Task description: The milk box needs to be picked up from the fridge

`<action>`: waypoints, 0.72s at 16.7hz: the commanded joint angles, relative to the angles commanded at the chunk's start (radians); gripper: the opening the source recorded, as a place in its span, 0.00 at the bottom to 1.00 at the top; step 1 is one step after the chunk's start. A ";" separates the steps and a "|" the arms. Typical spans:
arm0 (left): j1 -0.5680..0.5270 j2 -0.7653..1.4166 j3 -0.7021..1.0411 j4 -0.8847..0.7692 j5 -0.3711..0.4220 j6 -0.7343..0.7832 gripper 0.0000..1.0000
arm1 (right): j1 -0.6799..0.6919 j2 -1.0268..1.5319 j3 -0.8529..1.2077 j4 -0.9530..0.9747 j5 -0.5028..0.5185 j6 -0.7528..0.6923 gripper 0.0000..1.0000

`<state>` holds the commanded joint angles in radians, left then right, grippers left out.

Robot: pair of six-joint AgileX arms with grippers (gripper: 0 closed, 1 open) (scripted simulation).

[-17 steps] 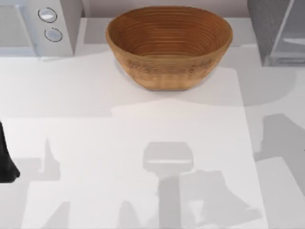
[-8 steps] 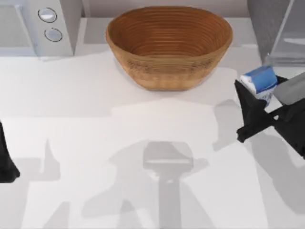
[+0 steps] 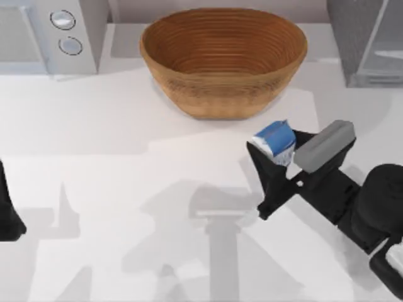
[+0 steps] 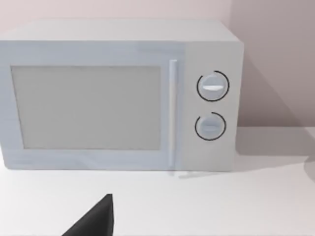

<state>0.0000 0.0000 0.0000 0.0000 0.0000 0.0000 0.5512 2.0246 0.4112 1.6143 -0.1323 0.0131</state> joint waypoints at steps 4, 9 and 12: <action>0.000 0.000 0.000 0.000 0.000 0.000 1.00 | 0.038 0.135 0.029 0.110 -0.009 0.001 0.00; 0.000 0.000 0.000 0.000 0.000 0.000 1.00 | 0.045 0.163 0.034 0.132 -0.011 0.001 0.00; 0.000 0.000 0.000 0.000 0.000 0.000 1.00 | 0.041 0.163 0.033 0.128 -0.011 0.003 0.00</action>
<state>0.0000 0.0000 0.0000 0.0000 0.0000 0.0000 0.5924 2.1881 0.4442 1.7418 -0.1429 0.0162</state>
